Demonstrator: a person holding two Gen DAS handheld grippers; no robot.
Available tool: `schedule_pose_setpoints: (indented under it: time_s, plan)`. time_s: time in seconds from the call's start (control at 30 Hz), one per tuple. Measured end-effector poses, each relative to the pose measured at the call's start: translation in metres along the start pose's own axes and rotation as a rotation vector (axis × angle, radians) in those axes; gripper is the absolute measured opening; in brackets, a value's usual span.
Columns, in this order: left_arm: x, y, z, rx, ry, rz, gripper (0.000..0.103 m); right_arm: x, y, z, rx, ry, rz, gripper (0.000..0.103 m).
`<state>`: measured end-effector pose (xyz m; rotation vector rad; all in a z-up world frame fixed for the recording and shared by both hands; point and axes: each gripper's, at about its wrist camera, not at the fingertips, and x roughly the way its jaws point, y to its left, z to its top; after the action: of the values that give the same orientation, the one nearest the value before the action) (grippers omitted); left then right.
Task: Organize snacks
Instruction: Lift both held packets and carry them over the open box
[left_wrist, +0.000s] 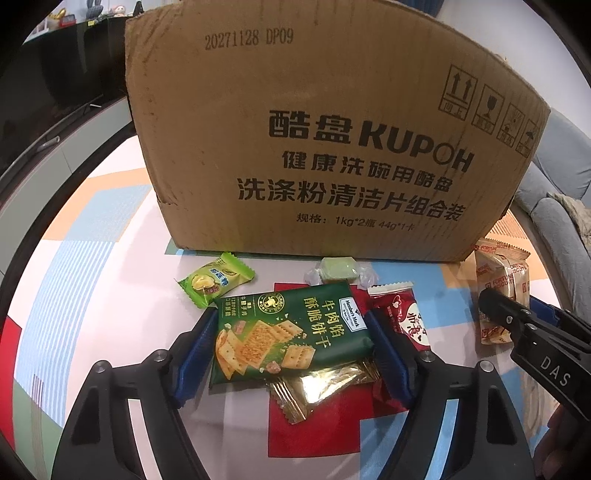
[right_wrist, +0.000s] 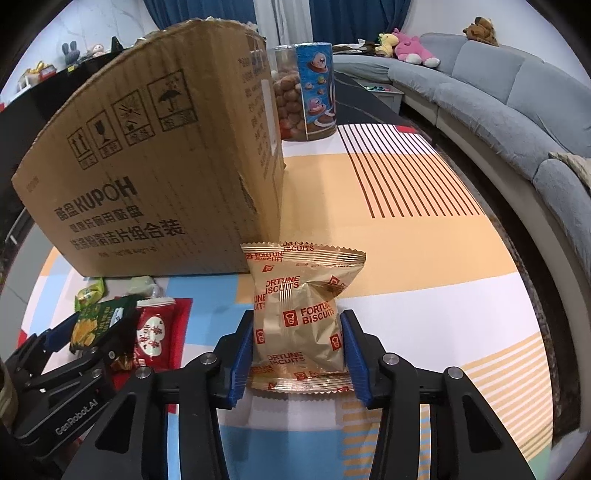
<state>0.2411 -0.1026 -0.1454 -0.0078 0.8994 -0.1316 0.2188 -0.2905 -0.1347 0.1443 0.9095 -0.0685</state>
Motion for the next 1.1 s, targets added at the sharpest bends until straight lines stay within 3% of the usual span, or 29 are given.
schedule_pose_setpoints:
  time_s: [1.1]
  plan:
    - [-0.083, 0.01, 0.0, -0.002, -0.104, -0.02, 0.078, -0.062, 0.023, 0.002, -0.027, -0.087, 0.014, 0.046]
